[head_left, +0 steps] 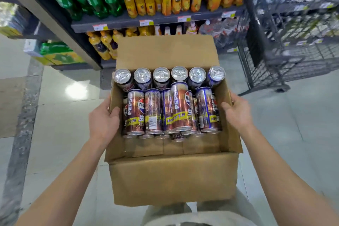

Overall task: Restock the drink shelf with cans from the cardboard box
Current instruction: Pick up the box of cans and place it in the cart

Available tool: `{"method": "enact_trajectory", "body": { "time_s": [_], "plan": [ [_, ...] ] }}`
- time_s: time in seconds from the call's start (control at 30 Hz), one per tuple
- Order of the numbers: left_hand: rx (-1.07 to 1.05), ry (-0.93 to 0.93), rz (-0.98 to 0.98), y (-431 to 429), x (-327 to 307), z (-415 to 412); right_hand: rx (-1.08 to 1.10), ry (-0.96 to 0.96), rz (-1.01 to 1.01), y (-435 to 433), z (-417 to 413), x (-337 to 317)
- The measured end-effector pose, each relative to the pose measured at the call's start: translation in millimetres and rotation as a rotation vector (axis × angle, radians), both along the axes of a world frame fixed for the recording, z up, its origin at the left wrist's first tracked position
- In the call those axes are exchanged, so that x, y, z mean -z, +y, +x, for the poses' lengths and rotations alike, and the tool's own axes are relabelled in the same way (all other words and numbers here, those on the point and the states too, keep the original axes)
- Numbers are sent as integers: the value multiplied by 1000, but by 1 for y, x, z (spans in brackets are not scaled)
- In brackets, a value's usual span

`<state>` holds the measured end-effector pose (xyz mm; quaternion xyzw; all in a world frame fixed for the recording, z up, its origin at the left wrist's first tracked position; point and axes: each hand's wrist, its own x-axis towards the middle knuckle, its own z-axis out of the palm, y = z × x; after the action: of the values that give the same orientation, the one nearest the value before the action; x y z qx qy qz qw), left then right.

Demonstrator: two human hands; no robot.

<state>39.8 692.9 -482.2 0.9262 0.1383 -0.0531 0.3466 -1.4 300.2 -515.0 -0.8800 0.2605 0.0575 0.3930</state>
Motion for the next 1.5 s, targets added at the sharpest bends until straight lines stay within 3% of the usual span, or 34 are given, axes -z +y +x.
{"method": "enact_trajectory", "body": {
  "time_s": [0.53, 0.8, 1.1, 1.5],
  "plan": [
    [19, 18, 59, -159, -84, -176, -36, -60, -68, -160, -184, -82],
    [45, 3, 40, -255, -113, -224, 20, -75, -71, -249, -251, -126],
    [214, -118, 55, -361, -139, -191, 125, -115, -113, -352, -263, -166],
    [336, -183, 59, -526, -159, -74, 230, -120, -161, -502, -176, -190]
  ]
}}
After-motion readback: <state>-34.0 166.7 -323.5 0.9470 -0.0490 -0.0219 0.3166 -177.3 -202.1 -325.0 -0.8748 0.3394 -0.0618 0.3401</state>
